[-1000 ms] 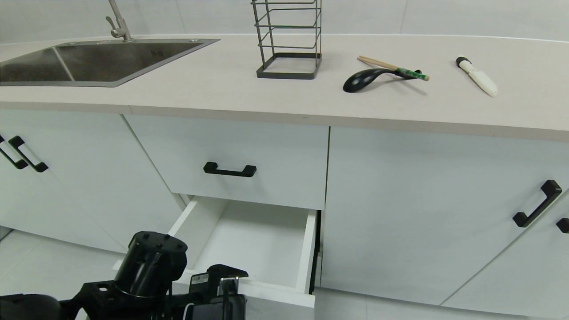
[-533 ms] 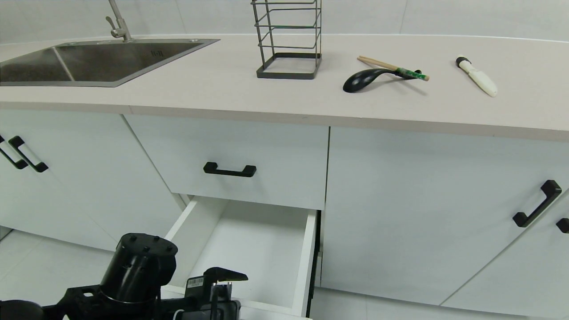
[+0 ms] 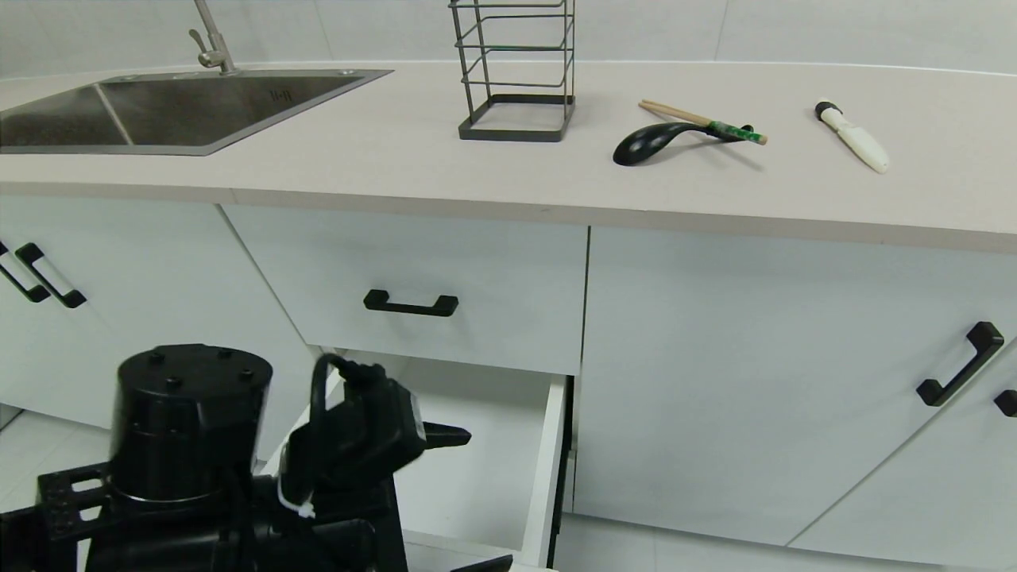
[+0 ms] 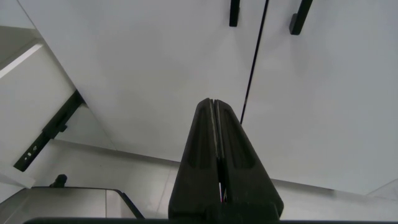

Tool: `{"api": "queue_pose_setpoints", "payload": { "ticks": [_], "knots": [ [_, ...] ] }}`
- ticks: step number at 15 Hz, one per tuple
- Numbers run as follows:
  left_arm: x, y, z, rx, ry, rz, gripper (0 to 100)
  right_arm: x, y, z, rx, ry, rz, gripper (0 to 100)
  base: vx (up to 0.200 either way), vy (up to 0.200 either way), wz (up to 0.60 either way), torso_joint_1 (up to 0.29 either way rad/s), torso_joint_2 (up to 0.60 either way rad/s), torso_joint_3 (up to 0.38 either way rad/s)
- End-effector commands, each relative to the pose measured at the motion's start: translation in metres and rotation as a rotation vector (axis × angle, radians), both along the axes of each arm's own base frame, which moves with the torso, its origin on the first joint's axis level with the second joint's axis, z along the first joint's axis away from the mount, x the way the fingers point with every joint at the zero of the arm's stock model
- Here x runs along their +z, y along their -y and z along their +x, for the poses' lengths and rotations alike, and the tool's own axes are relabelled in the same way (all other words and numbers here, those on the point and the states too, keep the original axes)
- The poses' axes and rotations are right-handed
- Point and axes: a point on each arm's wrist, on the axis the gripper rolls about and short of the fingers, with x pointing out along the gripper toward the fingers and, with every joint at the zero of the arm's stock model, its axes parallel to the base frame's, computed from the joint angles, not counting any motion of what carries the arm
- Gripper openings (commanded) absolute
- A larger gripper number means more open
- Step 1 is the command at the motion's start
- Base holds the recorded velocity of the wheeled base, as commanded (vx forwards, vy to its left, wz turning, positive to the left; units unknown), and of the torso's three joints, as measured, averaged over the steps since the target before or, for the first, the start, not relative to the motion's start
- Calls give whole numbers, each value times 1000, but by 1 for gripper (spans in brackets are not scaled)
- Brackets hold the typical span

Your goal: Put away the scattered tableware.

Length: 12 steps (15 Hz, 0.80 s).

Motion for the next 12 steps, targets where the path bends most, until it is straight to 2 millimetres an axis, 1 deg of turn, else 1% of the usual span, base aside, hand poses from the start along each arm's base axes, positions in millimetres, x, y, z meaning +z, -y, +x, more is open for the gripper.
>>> {"api": "queue_pose_setpoints", "payload": {
  "ticks": [1, 2, 3, 5, 6, 7, 8, 10, 11, 12],
  "knots": [
    [4, -24, 4, 30, -93, -195, 100, 0, 0, 0, 0, -1, 0, 0, 0, 0, 0, 0, 0, 0],
    [0, -37, 12, 44, -94, -260, 100, 0, 0, 0, 0, 0, 0, 0, 0, 0, 0, 0, 0, 0],
    [-8, -50, 16, 77, -52, -285, 100, 0, 0, 0, 0, 0, 0, 0, 0, 0, 0, 0, 0, 0],
    [-17, -57, 0, 68, 95, -323, 100, 0, 0, 0, 0, -1, 0, 0, 0, 0, 0, 0, 0, 0],
    [-19, -62, -10, 82, 174, -323, 100, 0, 0, 0, 0, 0, 0, 0, 0, 0, 0, 0, 0, 0],
    [-17, -69, -24, 128, 265, -331, 100, 0, 0, 0, 0, -1, 0, 0, 0, 0, 0, 0, 0, 0],
    [-11, -77, -36, 173, 295, -357, 100, 0, 0, 0, 0, 0, 0, 0, 0, 0, 0, 0, 0, 0],
    [7, -102, -67, 303, 445, -406, 100, 0, 0, 0, 0, -1, 0, 0, 0, 0, 0, 0, 0, 0],
    [13, -109, -79, 348, 502, -411, 100, 0, 0, 0, 0, 0, 0, 0, 0, 0, 0, 0, 0, 0],
    [14, -116, -96, 406, 549, -412, 100, 0, 0, 0, 0, 0, 0, 0, 0, 0, 0, 0, 0, 0]
  ]
}}
